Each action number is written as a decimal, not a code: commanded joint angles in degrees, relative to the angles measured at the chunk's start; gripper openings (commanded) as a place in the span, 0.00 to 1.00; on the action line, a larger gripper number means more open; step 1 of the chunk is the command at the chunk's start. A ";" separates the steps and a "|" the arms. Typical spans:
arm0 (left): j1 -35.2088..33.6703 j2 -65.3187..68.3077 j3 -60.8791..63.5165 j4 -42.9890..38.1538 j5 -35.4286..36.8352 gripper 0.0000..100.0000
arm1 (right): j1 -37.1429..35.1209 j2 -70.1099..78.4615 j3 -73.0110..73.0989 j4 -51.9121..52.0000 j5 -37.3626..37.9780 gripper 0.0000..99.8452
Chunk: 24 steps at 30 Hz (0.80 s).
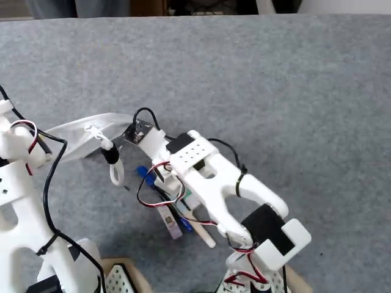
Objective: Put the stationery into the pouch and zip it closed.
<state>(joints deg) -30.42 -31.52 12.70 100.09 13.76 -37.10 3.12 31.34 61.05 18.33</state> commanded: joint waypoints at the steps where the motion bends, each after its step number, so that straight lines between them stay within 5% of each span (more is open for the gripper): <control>1: -2.07 0.62 0.22 0.70 -0.18 0.03 | 0.62 -0.13 -0.57 -0.53 0.18 0.03; 13: -2.07 0.62 0.31 0.70 -0.26 0.03 | 0.70 -0.75 -0.66 -0.44 0.00 0.02; 24: -1.89 0.53 0.40 0.70 -0.35 0.03 | 0.70 -20.79 -0.48 -0.44 -3.16 0.01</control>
<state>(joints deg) -30.42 -31.52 12.70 100.09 13.76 -36.92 -11.03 31.43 61.05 15.87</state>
